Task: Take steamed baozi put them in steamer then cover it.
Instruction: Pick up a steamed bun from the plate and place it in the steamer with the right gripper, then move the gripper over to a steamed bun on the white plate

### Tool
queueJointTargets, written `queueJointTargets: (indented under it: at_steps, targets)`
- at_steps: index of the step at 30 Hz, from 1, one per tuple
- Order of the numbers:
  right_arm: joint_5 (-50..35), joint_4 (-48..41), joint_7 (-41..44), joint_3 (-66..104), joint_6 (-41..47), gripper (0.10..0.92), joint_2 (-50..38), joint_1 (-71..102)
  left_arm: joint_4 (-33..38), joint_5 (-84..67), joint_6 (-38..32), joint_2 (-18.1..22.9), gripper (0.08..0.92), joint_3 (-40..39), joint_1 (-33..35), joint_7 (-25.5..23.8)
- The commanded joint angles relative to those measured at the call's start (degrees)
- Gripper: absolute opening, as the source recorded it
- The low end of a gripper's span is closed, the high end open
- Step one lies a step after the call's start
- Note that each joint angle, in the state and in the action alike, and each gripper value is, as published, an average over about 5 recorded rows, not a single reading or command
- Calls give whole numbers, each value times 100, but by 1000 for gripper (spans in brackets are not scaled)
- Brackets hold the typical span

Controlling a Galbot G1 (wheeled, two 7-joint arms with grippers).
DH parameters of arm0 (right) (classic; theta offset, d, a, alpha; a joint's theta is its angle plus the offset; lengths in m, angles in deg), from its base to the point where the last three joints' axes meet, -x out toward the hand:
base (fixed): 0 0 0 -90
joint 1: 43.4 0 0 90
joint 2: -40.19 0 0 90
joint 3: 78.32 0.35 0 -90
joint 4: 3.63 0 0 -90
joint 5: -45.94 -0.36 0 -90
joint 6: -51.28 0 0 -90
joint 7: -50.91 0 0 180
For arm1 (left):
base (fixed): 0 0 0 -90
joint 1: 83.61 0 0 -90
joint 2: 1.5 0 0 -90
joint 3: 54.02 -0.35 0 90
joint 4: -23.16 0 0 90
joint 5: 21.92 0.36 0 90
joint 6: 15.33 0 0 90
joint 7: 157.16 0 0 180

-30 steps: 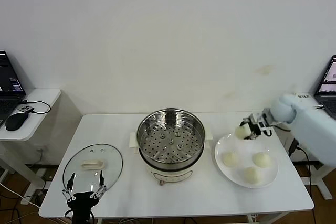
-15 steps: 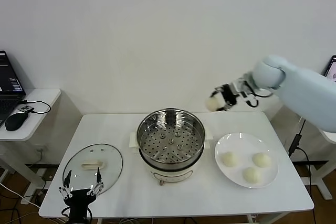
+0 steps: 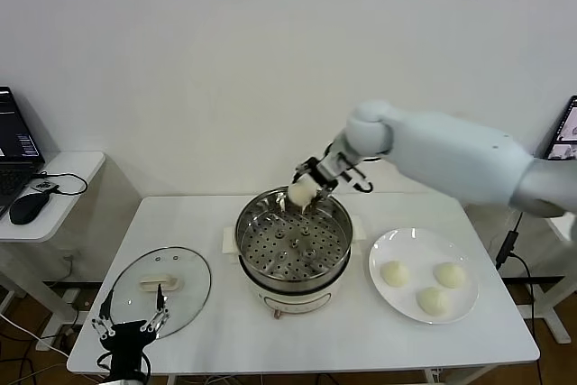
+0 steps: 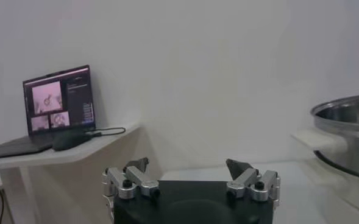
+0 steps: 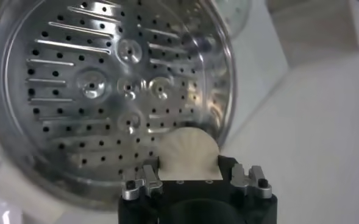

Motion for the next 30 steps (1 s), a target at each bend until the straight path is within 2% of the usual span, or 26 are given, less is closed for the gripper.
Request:
queueJointTargets:
  at_steps: [1, 7, 13, 21, 24, 30]
  targets:
    - [785, -489, -184, -265, -664, 611, 603, 226, -35, -15, -4, -8, 823, 30, -20, 2]
    - [1293, -748, -314, -213, -887, 611, 631, 359, -57, -16, -3, -14, 823, 4, -68, 0]
    - [1444, -881, -382, -172, -981, 628, 647, 460, -60, -11, -5, -10, 823, -17, -80, 2]
    - [1211, -743, -407, -52, -935, 793, 546, 375, -5, -3, 3, 3, 823, -3, -56, 6]
    - [493, -214, -213, 15, -340, 819, 253, 24, 34, -3, 15, 0, 823, 3, -35, 6]
    - [-1278, 1448, 418, -132, 2029, 823, -983, -847, 163, -44, 227, -36, 823, -2, -37, 29]
